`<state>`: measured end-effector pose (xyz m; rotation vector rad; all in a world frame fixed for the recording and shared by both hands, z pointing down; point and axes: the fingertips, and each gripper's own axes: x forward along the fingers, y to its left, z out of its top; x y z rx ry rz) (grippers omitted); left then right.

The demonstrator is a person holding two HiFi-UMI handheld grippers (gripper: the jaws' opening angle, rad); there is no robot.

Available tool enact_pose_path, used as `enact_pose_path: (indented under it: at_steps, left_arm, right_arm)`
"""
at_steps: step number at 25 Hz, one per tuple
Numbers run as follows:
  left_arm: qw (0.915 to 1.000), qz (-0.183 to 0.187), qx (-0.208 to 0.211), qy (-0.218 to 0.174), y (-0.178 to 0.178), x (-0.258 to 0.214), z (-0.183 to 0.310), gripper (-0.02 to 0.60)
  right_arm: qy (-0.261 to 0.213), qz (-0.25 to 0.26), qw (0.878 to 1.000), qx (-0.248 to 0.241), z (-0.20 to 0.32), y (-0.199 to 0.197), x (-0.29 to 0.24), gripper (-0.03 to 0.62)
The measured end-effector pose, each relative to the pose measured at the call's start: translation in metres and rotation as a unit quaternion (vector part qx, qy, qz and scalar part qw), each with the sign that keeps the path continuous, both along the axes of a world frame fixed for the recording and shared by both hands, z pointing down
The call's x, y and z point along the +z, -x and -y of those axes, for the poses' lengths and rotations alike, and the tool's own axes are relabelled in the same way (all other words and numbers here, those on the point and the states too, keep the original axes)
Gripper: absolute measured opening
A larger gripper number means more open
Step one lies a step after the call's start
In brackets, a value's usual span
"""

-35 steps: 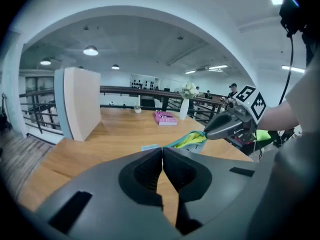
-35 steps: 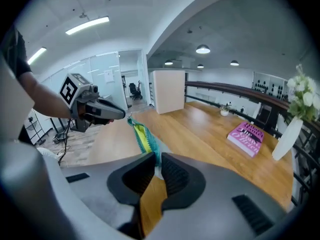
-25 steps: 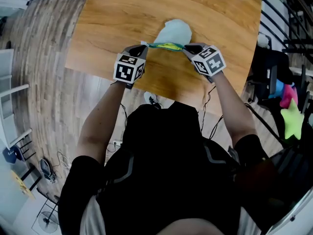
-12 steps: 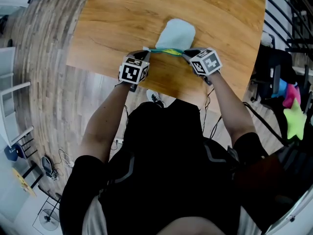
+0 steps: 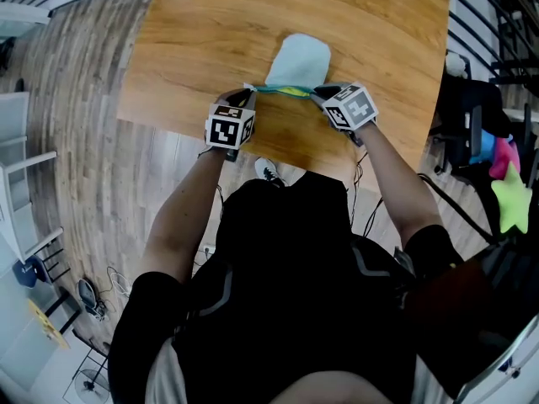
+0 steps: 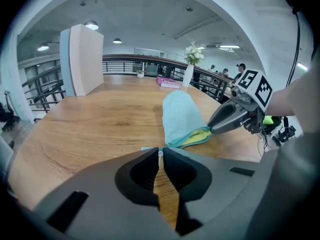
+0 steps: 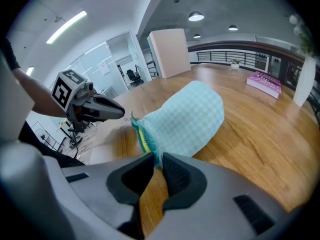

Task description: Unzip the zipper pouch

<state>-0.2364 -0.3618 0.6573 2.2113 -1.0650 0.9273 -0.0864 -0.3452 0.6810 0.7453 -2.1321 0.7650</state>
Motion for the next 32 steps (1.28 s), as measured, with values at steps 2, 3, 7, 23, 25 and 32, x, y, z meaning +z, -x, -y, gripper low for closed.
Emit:
enact_pose_path:
  at_steps: [2,3,7,23,25,32]
  left_arm:
    - [0.9999,-0.004,-0.011,-0.011,0.001,-0.011,-0.001,0.033]
    - [0.9997,-0.007,-0.015,-0.017,0.001,-0.017,-0.002,0.033]
    - [0.9983,-0.020,-0.025,-0.048,0.001,-0.044,-0.008,0.034]
    - [0.9606,-0.107,-0.061,-0.249,0.018,-0.244,-0.007,0.032]
    - [0.9500,-0.107,-0.068,-0.285,0.020,-0.276,-0.004,0.032]
    - [0.9269,-0.093,-0.083,-0.354,0.024,-0.356,-0.022,0.029]
  right_arm:
    - [-0.001,0.005,1.000,-0.003,-0.003,0.000,-0.007,0.070]
    - [-0.001,0.008,1.000,-0.006,-0.005,0.000,-0.010,0.075]
    - [-0.006,0.019,1.000,-0.007,-0.012,-0.004,-0.025,0.081]
    - [-0.185,0.146,0.972,0.027,0.011,-0.023,-0.253,0.089]
    - [-0.217,0.157,0.963,0.036,0.013,-0.030,-0.286,0.085]
    - [-0.282,0.204,0.937,0.042,0.001,-0.046,-0.367,0.011]
